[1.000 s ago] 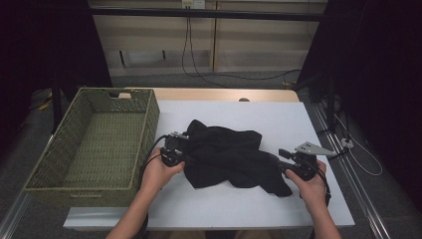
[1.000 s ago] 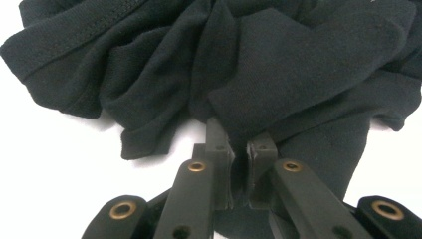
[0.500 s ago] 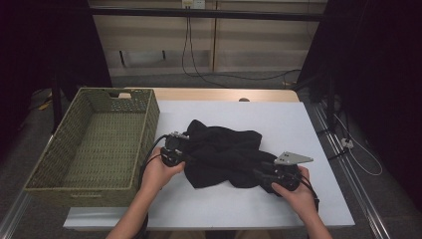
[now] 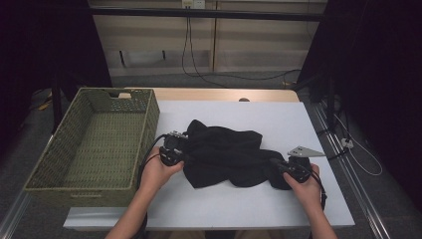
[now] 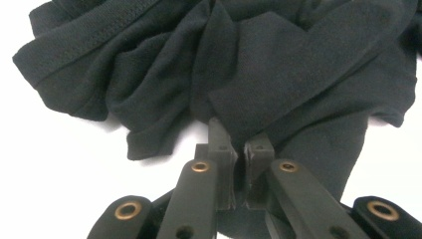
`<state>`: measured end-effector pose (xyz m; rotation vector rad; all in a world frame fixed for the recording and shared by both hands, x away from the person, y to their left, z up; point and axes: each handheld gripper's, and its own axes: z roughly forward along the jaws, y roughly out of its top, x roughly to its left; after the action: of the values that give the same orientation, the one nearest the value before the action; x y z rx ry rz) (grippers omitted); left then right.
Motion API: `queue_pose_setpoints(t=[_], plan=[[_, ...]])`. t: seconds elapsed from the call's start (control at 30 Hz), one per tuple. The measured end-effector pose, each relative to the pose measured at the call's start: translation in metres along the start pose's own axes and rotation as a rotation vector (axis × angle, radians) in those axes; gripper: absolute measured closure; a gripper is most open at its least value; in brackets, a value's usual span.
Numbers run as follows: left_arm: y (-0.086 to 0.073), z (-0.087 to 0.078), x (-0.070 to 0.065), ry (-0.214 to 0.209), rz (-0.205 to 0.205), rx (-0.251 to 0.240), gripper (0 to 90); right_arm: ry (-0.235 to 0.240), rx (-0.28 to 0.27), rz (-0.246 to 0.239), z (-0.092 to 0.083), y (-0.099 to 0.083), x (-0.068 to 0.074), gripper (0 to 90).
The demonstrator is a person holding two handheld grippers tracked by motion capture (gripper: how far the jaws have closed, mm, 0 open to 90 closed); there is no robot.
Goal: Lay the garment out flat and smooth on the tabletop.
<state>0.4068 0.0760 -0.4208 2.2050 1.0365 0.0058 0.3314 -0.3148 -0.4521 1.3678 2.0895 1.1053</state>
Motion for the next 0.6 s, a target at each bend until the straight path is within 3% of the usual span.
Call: queue_pose_setpoints(t=[0.13,0.2,0.27,0.4,0.5,0.6], plan=[[0.000,0.001,0.000,0.002,0.004,-0.007,85.1,-0.028,0.005,-0.020,0.002,0.000,-0.002,86.9],[-0.001,0.002,0.000,-0.001,0.006,-0.004,81.7,-0.008,0.005,-0.034,0.005,-0.001,-0.001,82.2],[-0.001,0.002,0.000,-0.006,-0.005,-0.018,74.8,-0.008,0.026,-0.042,0.006,-0.002,0.002,77.0],[0.000,0.000,-0.001,-0.012,0.001,-0.036,54.6,0.010,-0.035,0.010,-0.003,0.002,0.005,60.6],[0.002,-0.003,-0.002,-0.001,0.005,-0.051,42.6,0.066,-0.074,0.004,-0.009,0.005,0.012,55.2],[0.004,-0.005,-0.003,0.020,-0.002,-0.076,30.9,0.139,-0.059,-0.046,-0.005,0.007,0.028,50.6]])
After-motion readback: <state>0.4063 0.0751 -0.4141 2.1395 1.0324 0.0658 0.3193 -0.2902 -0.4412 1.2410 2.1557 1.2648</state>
